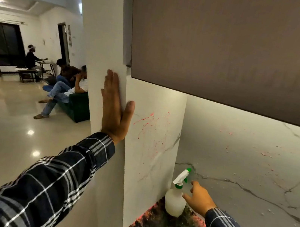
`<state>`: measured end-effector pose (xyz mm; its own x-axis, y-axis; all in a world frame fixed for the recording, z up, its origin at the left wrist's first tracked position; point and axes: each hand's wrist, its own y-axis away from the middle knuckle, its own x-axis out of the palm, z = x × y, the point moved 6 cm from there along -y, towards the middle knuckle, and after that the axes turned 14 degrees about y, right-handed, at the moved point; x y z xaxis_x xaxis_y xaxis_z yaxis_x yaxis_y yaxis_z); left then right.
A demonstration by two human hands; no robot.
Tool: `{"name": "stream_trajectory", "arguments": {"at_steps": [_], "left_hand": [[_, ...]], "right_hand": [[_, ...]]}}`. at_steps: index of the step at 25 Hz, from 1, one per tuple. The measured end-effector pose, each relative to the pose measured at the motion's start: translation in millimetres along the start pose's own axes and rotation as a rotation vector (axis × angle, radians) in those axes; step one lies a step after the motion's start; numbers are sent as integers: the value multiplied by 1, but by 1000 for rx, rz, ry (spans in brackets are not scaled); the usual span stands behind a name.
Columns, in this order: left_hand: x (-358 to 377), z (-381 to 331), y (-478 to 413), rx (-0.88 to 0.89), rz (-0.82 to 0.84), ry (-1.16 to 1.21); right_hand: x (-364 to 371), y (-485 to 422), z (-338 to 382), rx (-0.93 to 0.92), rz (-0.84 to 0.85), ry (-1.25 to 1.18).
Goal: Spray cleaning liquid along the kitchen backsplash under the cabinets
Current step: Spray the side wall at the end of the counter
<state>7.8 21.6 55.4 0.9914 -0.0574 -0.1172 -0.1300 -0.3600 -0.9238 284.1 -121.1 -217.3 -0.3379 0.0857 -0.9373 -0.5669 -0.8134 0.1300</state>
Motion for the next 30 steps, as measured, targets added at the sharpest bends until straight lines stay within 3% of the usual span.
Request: {"name": "stream_trajectory", "arguments": {"at_steps": [11,30], "left_hand": [[4,2,3,-4,-26,29],[4,10,1,33,-40,78]], "right_hand": [[27,-35,12,86,-46,-390],[66,-38,14,213,-138,-597]]}}
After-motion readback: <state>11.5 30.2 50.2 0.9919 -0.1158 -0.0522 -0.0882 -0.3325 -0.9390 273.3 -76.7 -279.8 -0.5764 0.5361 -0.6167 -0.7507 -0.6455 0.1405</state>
